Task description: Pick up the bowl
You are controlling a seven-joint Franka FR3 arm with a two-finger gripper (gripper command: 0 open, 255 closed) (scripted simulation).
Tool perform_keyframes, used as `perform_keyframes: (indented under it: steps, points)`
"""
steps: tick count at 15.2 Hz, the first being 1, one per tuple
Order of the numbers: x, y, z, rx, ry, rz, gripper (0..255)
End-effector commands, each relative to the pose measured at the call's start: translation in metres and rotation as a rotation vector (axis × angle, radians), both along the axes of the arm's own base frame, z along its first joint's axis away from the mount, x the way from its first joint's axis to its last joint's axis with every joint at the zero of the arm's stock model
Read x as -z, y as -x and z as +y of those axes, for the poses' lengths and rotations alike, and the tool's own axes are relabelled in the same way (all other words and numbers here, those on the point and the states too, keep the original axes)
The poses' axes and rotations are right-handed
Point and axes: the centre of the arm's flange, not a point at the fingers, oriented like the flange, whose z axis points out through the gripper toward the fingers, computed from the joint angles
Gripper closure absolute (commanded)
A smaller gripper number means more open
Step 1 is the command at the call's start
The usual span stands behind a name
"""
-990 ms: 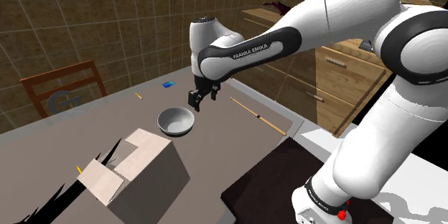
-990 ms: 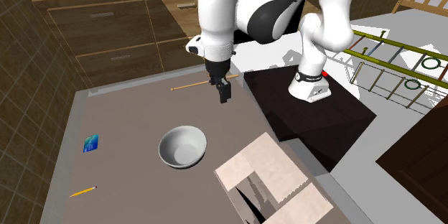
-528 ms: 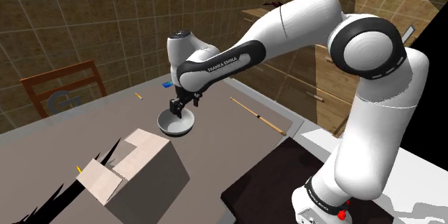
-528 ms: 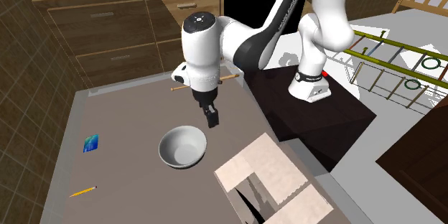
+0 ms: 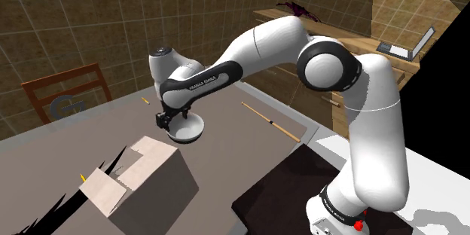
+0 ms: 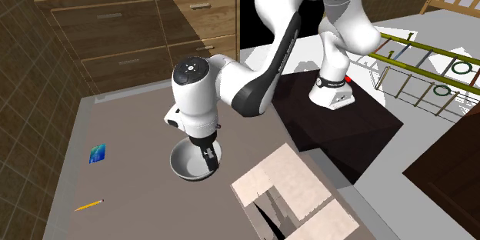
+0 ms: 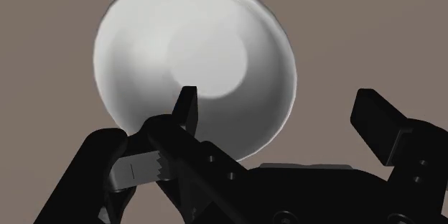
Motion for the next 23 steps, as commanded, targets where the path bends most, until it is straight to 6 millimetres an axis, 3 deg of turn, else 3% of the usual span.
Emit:
perform_keyframes:
  steps: [1,3,10,12,13,23]
  points:
    - [0.017,-0.015,0.015,-0.007,0.001,-0.004,0]
    - [0.026,-0.023,0.024,-0.011,0.001,-0.006,0]
    - [0.066,-0.023,0.024,-0.011,0.001,-0.006,0]
    - [0.066,-0.023,0.024,-0.011,0.001,-0.006,0]
    - [0.065,-0.023,0.024,-0.011,0.001,-0.006,255]
    - [0.060,-0.023,0.024,-0.011,0.001,-0.006,255]
